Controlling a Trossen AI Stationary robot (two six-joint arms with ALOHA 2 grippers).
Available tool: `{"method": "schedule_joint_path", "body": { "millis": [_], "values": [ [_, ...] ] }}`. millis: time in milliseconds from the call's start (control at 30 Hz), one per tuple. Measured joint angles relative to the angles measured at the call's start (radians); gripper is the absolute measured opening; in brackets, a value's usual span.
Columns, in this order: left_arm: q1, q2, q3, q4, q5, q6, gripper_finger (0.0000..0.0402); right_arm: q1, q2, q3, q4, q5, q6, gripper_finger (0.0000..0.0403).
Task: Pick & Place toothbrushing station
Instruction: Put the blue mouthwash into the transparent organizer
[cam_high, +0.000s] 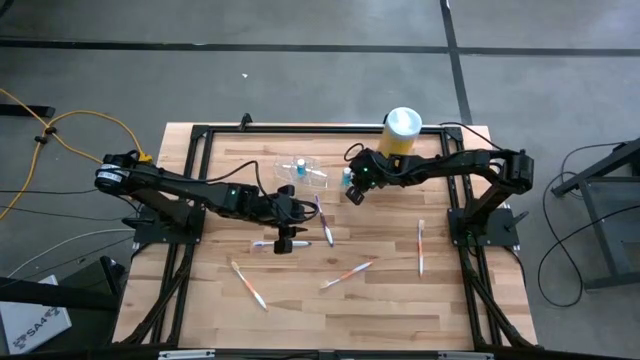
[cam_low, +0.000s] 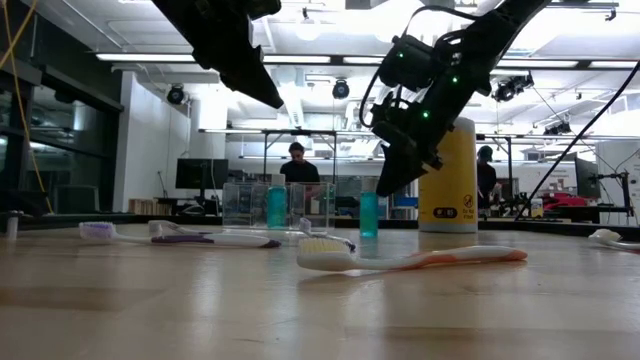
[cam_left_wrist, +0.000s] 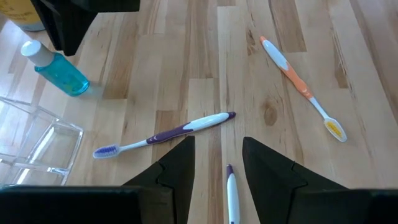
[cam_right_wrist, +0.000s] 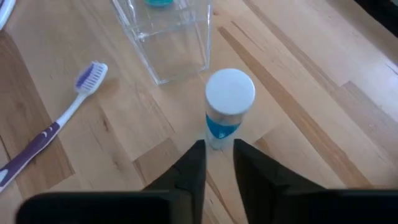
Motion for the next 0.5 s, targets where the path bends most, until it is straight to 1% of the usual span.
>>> {"method": "schedule_joint_path", "body": {
  "millis": [233, 367, 500],
  "values": [
    [0.0, 0.0, 0.0, 0.0, 0.003, 0.0, 0.0129, 0.0, 0.0, 0.0, 0.01, 0.0, 0.0, 0.0143],
    [0.0, 0.0, 0.0, 0.0, 0.003, 0.0, 0.0129, -0.003, 0.0, 0.0, 0.024, 0.003, 0.003, 0.0169],
    [0.0, 0.0, 0.0, 0.0, 0.003, 0.0, 0.0129, -0.006, 0.022, 0.0, 0.067, 0.008, 0.01, 0.0186]
  ]
}}
